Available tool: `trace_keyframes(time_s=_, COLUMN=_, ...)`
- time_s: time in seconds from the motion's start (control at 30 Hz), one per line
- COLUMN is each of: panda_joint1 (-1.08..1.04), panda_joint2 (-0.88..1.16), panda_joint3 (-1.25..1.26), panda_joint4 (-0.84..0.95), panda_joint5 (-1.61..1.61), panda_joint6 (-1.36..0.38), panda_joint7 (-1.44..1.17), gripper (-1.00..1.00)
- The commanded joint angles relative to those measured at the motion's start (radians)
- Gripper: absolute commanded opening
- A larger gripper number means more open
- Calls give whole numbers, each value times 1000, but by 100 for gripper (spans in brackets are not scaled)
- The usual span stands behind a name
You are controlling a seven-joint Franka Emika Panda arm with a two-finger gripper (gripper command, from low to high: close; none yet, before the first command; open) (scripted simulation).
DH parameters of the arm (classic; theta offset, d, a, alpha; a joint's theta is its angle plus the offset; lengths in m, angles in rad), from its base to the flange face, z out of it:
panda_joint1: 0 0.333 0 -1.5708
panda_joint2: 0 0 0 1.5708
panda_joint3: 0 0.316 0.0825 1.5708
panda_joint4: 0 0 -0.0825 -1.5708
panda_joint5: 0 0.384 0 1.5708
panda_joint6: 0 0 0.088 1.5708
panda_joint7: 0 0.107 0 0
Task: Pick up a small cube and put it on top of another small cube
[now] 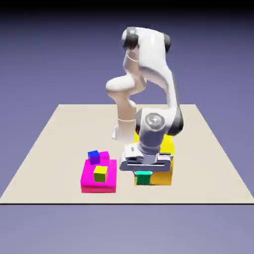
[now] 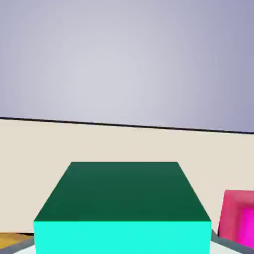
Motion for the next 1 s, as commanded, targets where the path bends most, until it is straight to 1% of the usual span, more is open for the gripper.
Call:
trace_keyframes(time_s=0.0, panda_joint1=4, panda_joint2=-36, panda_joint3=-31, panda_joint4=-29, panda_joint5=-47, panda_joint6=-14, panda_joint7=14, gripper=-100)
trace_keyframes(time_s=0.1, panda_joint1=8, panda_joint2=-144, panda_joint3=-118, panda_joint4=-118, panda_joint5=-173, panda_joint6=-53, panda_joint7=50, gripper=-100)
trace_keyframes(time_s=0.17, panda_joint1=-34, panda_joint2=-210, panda_joint3=-127, panda_joint4=-183, panda_joint5=-222, panda_joint6=-54, panda_joint7=65, gripper=-100)
trace_keyframes(time_s=0.87, panda_joint1=-795, panda_joint2=-646, panda_joint3=281, panda_joint4=-734, panda_joint5=-253, panda_joint6=175, panda_joint7=79, gripper=-100)
trace_keyframes(time_s=0.97, panda_joint1=-897, panda_joint2=-653, panda_joint3=375, panda_joint4=-765, panda_joint5=-198, panda_joint6=223, panda_joint7=64, gripper=-100)
